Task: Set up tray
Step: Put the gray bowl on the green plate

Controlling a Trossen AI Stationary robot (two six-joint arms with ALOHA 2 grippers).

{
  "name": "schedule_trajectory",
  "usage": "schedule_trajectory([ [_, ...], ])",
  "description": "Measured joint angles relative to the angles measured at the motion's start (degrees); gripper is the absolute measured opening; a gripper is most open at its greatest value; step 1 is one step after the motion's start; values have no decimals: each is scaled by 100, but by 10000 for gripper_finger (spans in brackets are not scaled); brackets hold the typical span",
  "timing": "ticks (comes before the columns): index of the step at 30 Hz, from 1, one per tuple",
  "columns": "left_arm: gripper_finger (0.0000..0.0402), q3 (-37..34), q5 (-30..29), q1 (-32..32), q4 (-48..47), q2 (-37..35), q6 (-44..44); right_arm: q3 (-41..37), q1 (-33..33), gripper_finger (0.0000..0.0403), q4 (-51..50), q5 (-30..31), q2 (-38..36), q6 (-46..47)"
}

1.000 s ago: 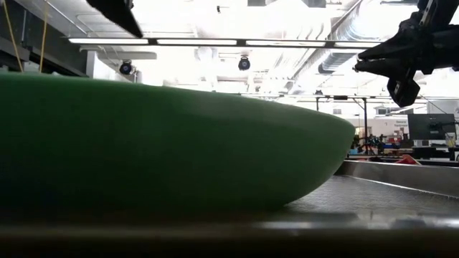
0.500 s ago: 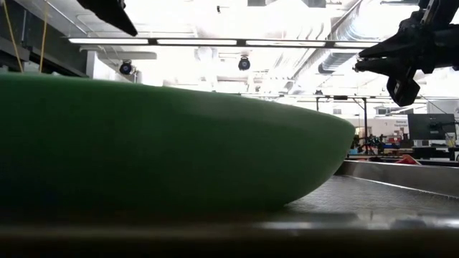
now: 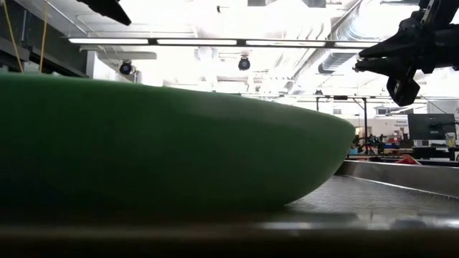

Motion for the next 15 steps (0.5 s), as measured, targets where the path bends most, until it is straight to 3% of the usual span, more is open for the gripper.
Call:
schedule_trajectory([
  [4, 74, -99, 63, 0, 109, -61, 85, 0, 0, 67, 0, 0, 0, 0],
  [15, 74, -1268, 343, 0, 911, -982, -70, 0, -1, 67, 4, -2, 0, 26],
])
